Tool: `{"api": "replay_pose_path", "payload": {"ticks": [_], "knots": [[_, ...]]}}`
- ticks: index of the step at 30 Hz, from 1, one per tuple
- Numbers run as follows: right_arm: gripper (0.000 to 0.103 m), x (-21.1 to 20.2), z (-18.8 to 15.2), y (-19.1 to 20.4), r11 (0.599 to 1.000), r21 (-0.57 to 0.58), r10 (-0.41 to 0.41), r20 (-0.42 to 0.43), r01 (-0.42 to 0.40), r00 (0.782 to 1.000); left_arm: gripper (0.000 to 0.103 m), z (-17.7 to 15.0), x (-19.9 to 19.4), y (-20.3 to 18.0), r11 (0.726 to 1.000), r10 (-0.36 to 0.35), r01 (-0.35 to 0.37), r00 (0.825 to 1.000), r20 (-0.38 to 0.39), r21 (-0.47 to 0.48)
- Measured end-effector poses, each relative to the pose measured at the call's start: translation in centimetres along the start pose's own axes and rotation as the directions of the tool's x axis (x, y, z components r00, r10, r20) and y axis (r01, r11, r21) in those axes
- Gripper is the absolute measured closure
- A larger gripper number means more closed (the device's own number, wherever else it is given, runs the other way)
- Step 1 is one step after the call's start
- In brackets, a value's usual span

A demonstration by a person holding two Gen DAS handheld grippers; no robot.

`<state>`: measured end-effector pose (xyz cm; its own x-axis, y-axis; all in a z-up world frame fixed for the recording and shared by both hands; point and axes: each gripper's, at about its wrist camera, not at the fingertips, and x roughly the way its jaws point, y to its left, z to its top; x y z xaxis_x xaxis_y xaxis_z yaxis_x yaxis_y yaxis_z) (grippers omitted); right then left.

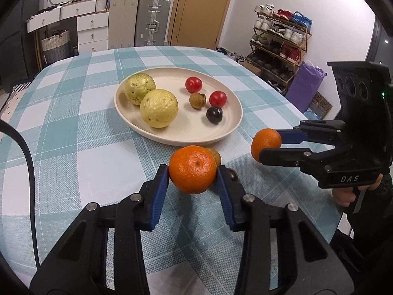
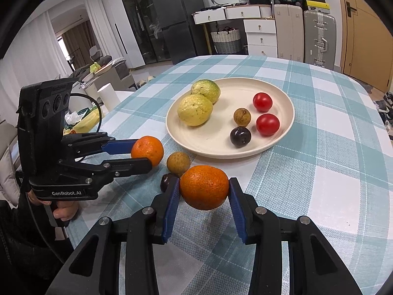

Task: Organize fruits
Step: 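Carry both orange mandarins over the cream plate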

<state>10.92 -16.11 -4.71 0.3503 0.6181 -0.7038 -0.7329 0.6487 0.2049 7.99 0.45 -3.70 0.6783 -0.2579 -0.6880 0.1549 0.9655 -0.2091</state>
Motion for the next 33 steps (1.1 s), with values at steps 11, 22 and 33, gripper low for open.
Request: {"api": "replay_pose_path", "payload": {"ticks": [11, 22, 33], "knots": [[0.062, -0.5, 0.8, -1.4, 0.997, 0.064, -0.044, 0.048, 0.041, 0.998, 0.066, 0.8, -0.9, 0.0, 1.000, 0.014, -0.013, 0.999, 0.052, -0.029], [0.062, -2.1, 1.7, -2.7, 0.991, 0.110, -0.086, 0.083, 0.077, 0.993, 0.066, 2.4, -0.8, -0.7, 1.000, 0.008, -0.005, 0.997, 0.078, -0.031], [0.062, -2.2, 2.8, -3.7, 0.985, 0.158, -0.083, 0.104, 0.066, 0.991, 0.066, 4.2, 0.7, -1.6, 1.000, 0.006, -0.005, 0.997, 0.078, -0.009]]}}
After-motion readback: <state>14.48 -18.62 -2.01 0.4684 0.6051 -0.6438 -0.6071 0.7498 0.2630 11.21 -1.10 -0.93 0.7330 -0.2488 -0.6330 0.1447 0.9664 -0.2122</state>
